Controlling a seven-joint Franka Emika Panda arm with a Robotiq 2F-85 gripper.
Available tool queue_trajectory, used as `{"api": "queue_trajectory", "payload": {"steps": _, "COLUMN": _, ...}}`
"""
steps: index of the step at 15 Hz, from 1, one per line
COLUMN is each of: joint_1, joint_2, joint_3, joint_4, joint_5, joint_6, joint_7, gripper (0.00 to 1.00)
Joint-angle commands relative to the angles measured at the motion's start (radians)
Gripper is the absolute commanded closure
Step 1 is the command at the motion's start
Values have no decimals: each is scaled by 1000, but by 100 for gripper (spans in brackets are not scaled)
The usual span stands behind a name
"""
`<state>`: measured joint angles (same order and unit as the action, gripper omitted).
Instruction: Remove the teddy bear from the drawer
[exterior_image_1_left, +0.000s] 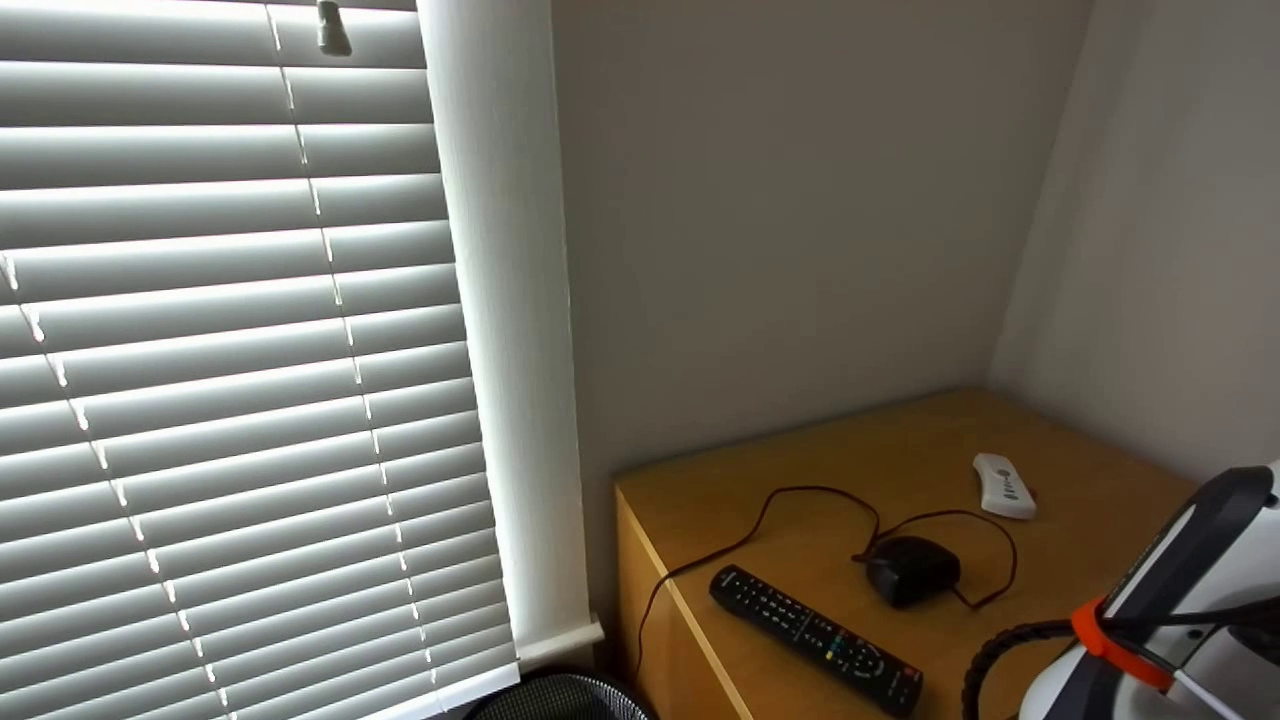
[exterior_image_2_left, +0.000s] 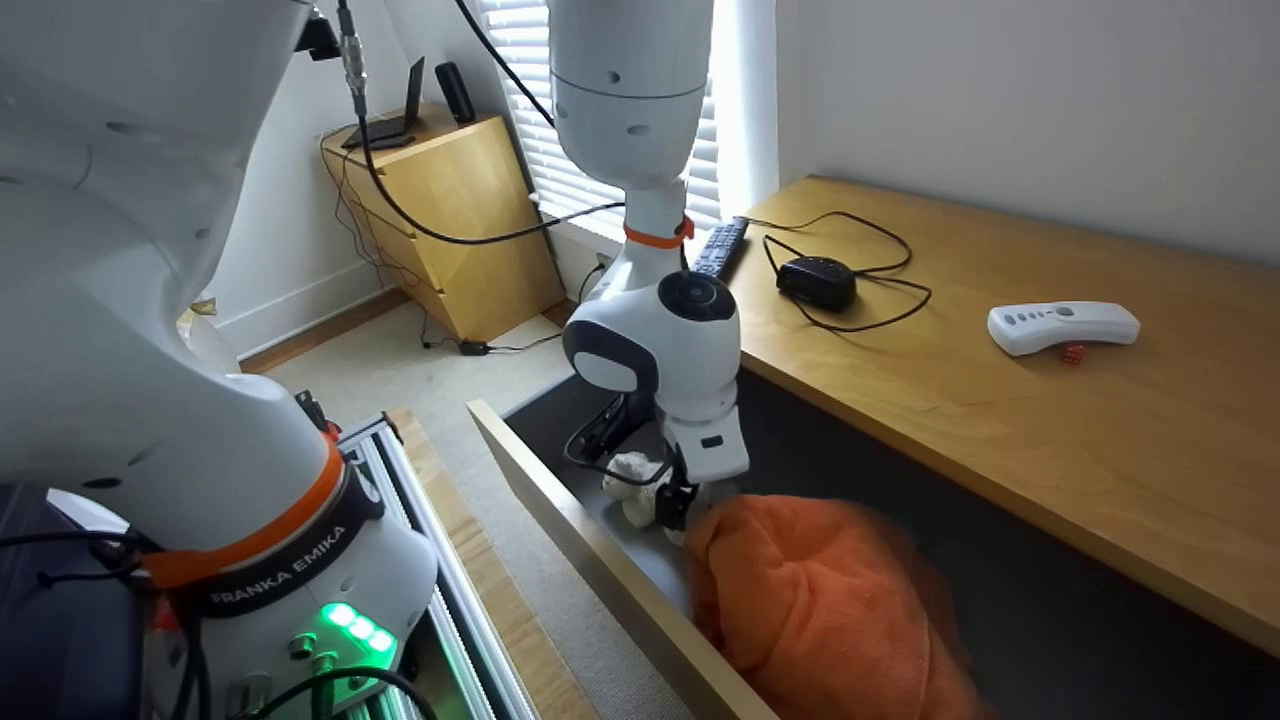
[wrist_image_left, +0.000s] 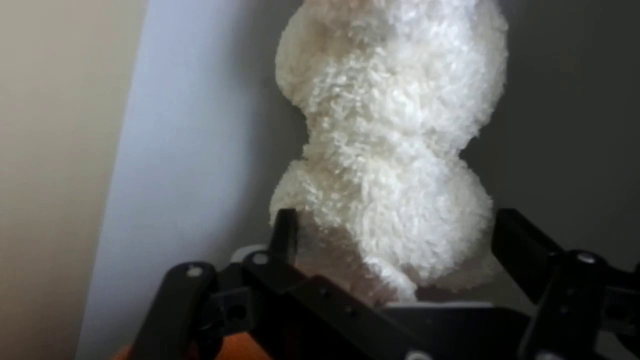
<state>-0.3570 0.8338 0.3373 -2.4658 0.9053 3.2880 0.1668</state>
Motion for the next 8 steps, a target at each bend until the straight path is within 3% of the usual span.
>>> {"api": "queue_trajectory", "payload": {"steps": 1, "joint_1": -45, "joint_2": 78, "joint_3": 34, "joint_4": 35, "joint_5": -28, "joint_6": 50, "joint_7": -26, "gripper": 0}}
{"api": "queue_trajectory", "payload": {"steps": 8, "joint_1": -74, "joint_2": 160, "joint_3": 56, "joint_4": 72, "joint_5": -74, "joint_6": 111, "joint_7": -36, "gripper": 3}}
